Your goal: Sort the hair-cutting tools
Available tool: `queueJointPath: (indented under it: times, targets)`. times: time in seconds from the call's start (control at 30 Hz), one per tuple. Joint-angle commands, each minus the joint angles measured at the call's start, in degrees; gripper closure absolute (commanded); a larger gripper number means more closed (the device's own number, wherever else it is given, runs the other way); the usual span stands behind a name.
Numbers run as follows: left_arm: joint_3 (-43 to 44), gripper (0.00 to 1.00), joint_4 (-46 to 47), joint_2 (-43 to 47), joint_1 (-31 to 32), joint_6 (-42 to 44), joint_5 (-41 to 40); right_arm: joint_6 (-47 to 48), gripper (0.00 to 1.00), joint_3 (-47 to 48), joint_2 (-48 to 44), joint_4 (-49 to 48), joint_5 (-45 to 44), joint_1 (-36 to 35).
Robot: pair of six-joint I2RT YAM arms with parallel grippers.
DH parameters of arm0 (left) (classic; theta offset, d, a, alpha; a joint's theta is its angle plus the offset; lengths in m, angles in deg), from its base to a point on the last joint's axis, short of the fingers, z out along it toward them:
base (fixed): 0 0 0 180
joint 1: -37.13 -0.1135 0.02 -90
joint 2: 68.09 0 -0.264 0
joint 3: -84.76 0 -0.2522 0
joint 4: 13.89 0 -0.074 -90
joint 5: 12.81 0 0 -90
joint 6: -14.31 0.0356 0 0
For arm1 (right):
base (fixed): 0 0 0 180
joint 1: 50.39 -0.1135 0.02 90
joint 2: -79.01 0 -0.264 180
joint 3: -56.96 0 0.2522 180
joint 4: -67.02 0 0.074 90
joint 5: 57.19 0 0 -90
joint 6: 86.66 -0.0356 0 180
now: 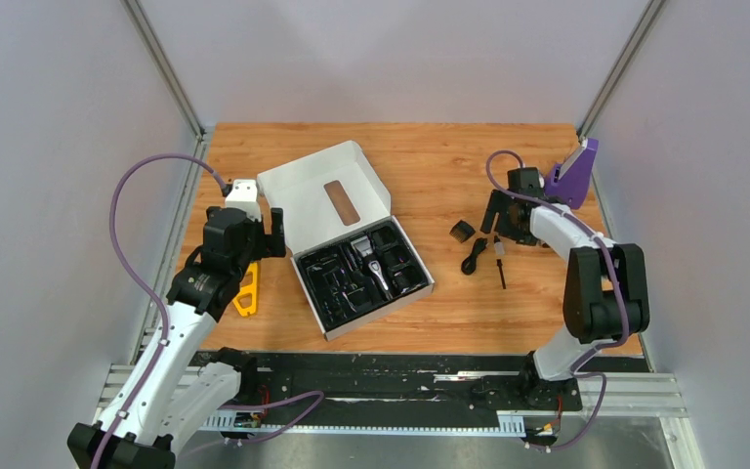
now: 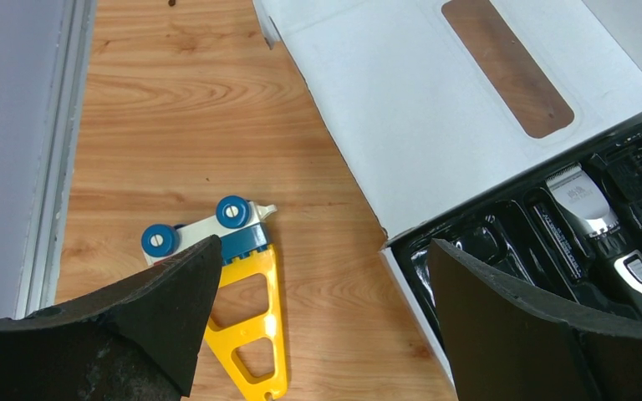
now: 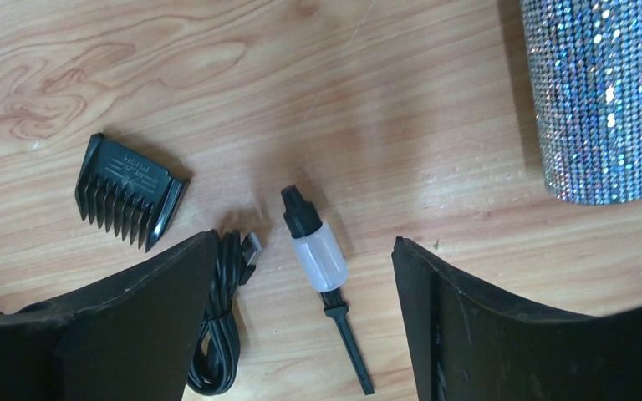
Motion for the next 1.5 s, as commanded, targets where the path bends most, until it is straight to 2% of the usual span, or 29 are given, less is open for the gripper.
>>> queueJointPath:
  times: [0.0, 0.23, 0.7, 0.93, 1.3, 1.37, 1.47]
  targets:
    - [1.2, 0.0, 1.18, 0.85, 0.09, -0.42, 0.41, 1.11, 0.25, 3.55, 1.96, -0.64, 1.92, 1.35]
    - [1.19, 0.0, 1.26, 0.7, 0.12, -0.5, 0.85, 2.2, 0.45, 2.96, 4.76, -1.42, 2.47, 1.85]
    - [1.11, 0.0, 1.27, 0.09, 0.08, -0.41, 1.26, 7.36, 0.49, 10.02, 11.67, 2.69, 2.17, 1.78]
    - [1.11, 0.0, 1.36, -0.26, 0.08, -0.33, 1.55, 11.78, 0.58, 12.9, 13.97, 7.1, 2.93, 1.28]
    - [1.02, 0.0, 1.51, -0.61, 0.08, -0.24, 1.81, 15.46, 0.6, 16.52, 17.21, 11.02, 5.72, 0.85]
    - [1.02, 0.0, 1.45, -0.72, 0.08, -0.24, 1.77, 15.75, 0.61, 16.77, 17.72, 11.08, 6.05, 0.72]
    - [1.02, 0.0, 1.45, -0.86, 0.08, -0.17, 1.81, 15.76, 0.69, 16.91, 17.96, 11.17, 6.46, 0.58]
